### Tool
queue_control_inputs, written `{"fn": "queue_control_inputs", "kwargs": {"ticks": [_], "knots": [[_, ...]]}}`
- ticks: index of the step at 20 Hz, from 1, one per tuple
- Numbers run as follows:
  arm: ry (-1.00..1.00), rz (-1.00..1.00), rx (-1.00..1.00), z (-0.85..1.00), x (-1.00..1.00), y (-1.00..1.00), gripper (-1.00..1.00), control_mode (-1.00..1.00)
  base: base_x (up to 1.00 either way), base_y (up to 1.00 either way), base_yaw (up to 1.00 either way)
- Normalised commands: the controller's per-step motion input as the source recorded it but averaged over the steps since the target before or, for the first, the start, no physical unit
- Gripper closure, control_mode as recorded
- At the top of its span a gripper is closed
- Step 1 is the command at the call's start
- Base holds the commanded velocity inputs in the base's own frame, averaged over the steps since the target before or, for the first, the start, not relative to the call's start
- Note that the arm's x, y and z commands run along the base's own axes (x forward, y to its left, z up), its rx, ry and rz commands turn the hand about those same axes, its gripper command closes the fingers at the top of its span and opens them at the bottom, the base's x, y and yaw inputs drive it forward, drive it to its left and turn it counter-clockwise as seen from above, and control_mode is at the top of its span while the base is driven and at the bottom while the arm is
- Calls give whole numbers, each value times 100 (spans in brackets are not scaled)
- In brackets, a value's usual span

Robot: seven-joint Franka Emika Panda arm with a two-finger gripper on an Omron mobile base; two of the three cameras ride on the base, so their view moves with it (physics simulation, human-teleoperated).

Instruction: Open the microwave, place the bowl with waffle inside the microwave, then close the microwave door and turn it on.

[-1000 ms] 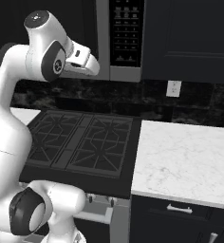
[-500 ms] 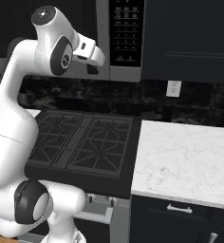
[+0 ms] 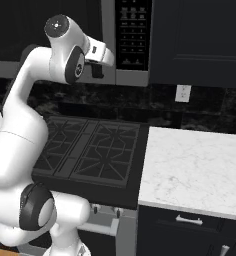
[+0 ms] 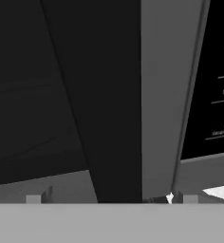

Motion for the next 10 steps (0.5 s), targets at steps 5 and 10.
{"fn": "queue_control_inputs", "kwargs": {"ticks": [5, 10], "knots": [[-10, 7, 0, -10, 45, 0, -100, -100, 0, 0, 0], [-12, 7, -2, -26, 40, -1, -100, -100, 0, 0, 0]]}}
